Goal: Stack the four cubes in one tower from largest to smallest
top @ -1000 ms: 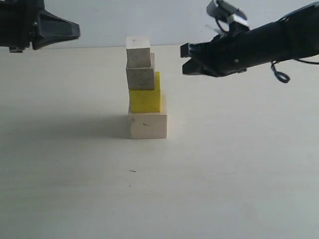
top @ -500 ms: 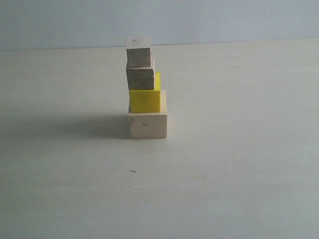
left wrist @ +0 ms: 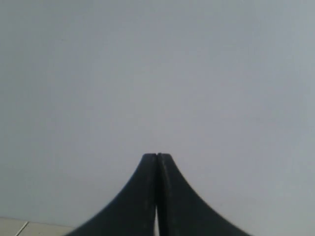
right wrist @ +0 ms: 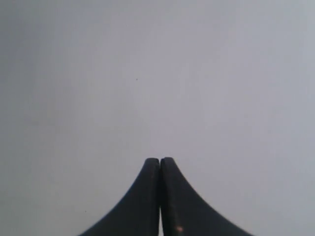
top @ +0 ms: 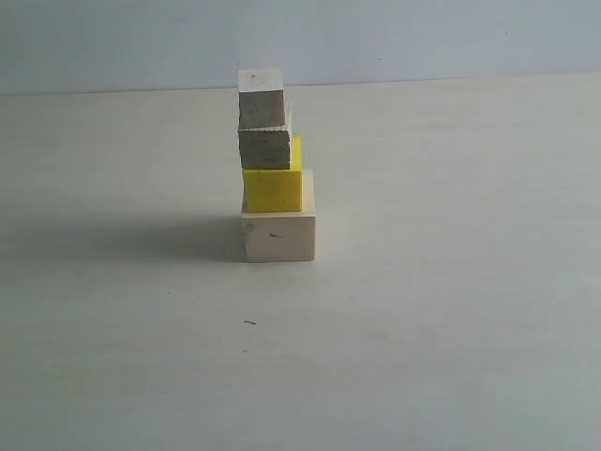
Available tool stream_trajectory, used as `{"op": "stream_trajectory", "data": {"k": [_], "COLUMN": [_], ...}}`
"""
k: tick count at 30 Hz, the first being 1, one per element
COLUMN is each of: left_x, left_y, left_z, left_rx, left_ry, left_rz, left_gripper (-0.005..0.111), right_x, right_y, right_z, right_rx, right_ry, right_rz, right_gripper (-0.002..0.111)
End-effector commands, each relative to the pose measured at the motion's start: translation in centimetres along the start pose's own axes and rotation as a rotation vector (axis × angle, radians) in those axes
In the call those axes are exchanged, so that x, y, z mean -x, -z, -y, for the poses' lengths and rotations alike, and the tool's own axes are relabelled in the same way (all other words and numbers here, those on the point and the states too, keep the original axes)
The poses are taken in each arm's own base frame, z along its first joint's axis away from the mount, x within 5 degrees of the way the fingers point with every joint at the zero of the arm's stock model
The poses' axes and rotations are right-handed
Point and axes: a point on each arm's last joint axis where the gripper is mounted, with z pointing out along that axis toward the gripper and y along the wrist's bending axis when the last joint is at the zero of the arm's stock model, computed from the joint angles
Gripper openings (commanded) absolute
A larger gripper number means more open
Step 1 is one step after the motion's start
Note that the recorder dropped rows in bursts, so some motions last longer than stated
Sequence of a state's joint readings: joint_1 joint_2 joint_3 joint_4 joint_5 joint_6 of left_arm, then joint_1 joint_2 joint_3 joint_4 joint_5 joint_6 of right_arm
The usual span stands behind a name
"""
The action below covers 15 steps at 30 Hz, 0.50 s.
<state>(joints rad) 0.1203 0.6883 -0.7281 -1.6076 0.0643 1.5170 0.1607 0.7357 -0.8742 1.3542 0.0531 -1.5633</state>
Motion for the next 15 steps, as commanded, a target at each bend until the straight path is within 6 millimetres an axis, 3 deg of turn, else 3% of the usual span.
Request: {"op": "stream_trajectory", "data": {"k": [1, 5, 15], "left_x": [-1.6, -2.2, -1.2], "left_y": [2.1, 3.6, 6.9], "left_z": [-0.2, -0.2, 0.1], "left_rx": [0.019, 0.019, 0.007], "left_ry": [0.005, 0.005, 0.001], "left_rz": [0.001, 0.023, 0.144], "left_gripper": [0.0, 0.0, 0.0], "right_x": [0.6, 1.1, 3.2], "right_y": [3.7, 7.2, 14.8], "right_z": [0.6, 1.0, 0.9], "right_rx": [-0.085, -0.169, -0.208], "right_ry": [0.021, 0.044, 0.063], "right_rz": [0.074, 0.156, 0.392], "right_gripper": [0.0, 0.0, 0.0]}}
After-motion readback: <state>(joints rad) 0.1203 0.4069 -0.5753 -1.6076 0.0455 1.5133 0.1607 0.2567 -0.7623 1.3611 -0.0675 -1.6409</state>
